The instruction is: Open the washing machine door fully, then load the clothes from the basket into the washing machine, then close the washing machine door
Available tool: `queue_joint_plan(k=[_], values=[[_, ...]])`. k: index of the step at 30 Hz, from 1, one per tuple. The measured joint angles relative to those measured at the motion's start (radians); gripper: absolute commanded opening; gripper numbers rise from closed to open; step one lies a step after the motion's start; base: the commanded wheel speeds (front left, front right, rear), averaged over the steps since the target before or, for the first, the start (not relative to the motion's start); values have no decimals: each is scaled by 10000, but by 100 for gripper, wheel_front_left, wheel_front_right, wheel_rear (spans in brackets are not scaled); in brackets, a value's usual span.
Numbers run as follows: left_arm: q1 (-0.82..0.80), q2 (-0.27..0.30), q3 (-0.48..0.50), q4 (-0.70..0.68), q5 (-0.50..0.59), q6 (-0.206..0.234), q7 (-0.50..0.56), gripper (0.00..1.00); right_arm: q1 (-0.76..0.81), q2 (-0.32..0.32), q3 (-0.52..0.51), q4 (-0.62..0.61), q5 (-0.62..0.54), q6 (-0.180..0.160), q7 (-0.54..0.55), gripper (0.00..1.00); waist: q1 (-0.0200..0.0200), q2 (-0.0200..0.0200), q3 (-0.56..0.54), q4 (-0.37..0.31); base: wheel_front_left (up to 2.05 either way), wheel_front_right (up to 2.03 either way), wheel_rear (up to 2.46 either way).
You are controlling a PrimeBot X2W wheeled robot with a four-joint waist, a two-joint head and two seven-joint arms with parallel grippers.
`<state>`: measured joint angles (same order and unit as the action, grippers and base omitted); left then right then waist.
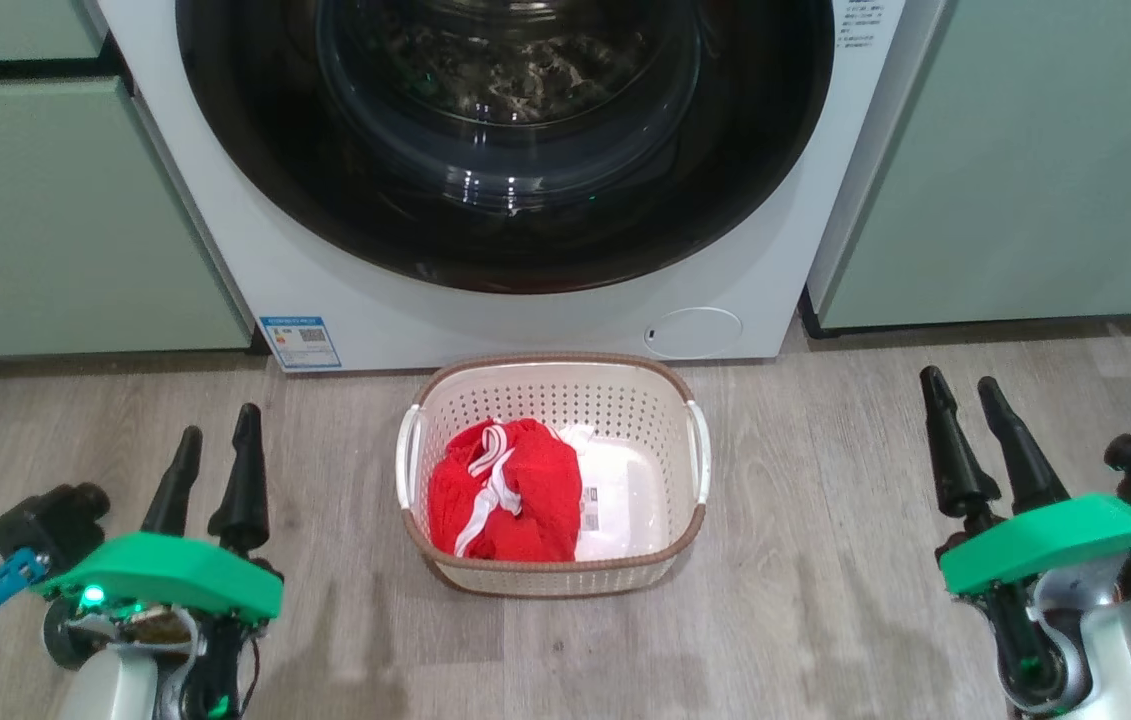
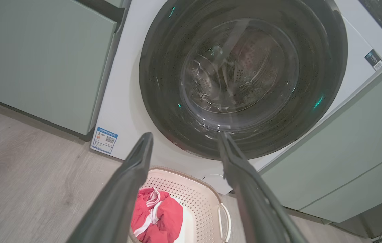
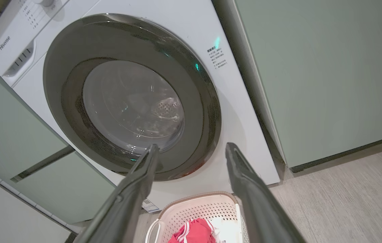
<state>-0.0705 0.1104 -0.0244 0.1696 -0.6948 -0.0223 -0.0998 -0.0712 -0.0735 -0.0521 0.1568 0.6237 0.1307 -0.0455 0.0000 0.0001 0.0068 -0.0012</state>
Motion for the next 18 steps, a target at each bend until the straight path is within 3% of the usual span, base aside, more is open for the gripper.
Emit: queue_joint_plan(k=[18], values=[[-275, 199, -82, 63, 2150, 366, -525, 100, -174, 61, 178, 161, -2410, 0, -349, 100, 0, 0, 469, 17, 0, 0, 0]])
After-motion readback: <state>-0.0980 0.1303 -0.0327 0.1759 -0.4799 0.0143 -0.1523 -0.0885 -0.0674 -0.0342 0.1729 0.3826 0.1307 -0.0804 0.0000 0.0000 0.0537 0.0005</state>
